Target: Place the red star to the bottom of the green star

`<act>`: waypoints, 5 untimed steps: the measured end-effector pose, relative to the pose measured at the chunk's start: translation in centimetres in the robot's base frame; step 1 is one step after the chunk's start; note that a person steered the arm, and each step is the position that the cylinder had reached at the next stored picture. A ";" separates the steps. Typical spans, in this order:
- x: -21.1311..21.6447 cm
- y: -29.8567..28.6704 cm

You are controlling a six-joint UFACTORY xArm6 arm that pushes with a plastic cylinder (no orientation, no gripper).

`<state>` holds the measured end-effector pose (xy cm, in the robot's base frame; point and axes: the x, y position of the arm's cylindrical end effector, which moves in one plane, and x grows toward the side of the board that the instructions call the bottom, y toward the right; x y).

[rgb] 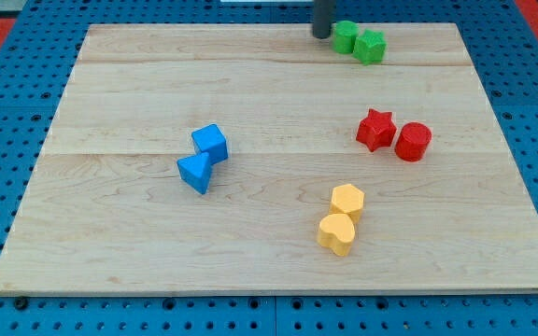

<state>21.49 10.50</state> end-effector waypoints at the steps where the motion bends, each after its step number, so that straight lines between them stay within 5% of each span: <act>1: 2.9 -2.8; 4: 21.3 -7.8; 5: 24.7 -1.8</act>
<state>46.17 8.71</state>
